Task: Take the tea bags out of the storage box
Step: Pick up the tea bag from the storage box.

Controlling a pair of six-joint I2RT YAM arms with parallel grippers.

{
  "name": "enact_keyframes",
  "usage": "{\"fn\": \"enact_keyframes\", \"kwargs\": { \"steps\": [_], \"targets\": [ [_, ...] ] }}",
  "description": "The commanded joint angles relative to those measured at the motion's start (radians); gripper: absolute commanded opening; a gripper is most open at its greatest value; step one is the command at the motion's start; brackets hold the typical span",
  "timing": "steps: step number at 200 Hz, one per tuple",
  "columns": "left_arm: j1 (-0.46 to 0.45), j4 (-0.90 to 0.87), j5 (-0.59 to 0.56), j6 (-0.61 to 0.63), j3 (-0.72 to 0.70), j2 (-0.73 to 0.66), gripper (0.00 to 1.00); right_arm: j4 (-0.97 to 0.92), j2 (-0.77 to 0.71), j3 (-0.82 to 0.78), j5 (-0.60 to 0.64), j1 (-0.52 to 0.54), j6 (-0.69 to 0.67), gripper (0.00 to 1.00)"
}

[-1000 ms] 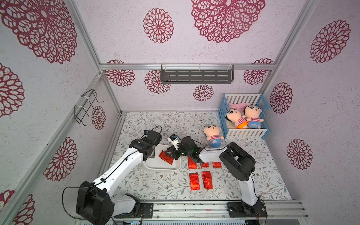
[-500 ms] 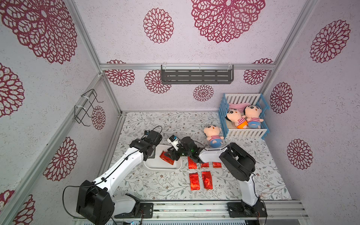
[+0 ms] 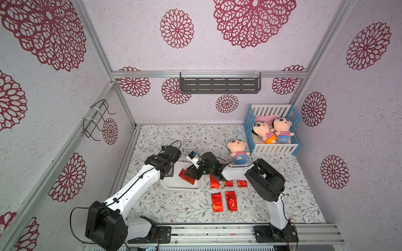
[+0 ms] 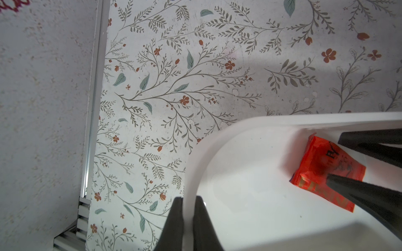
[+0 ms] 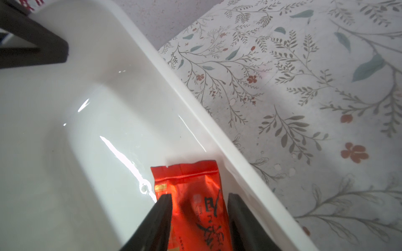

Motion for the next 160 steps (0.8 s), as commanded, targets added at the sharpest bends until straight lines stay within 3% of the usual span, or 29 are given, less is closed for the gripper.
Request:
{"fn": "enact_keyframes", "kwargs": {
  "steps": [1, 85, 160],
  "targets": [
    [-0.004, -0.001, -0.011, 0.006, 0.010, 0.006, 0.00, -0.043, 0.009, 0.019, 0.042, 0.000, -0.005, 0.47],
    [-0.004, -0.002, -0.007, 0.002, 0.011, 0.009, 0.00, -0.095, 0.016, 0.038, 0.011, 0.032, -0.055, 0.37],
    [-0.006, -0.002, -0.005, 0.003, 0.011, 0.009, 0.00, -0.086, -0.011, 0.035, 0.009, 0.032, -0.046, 0.15]
  ]
}}
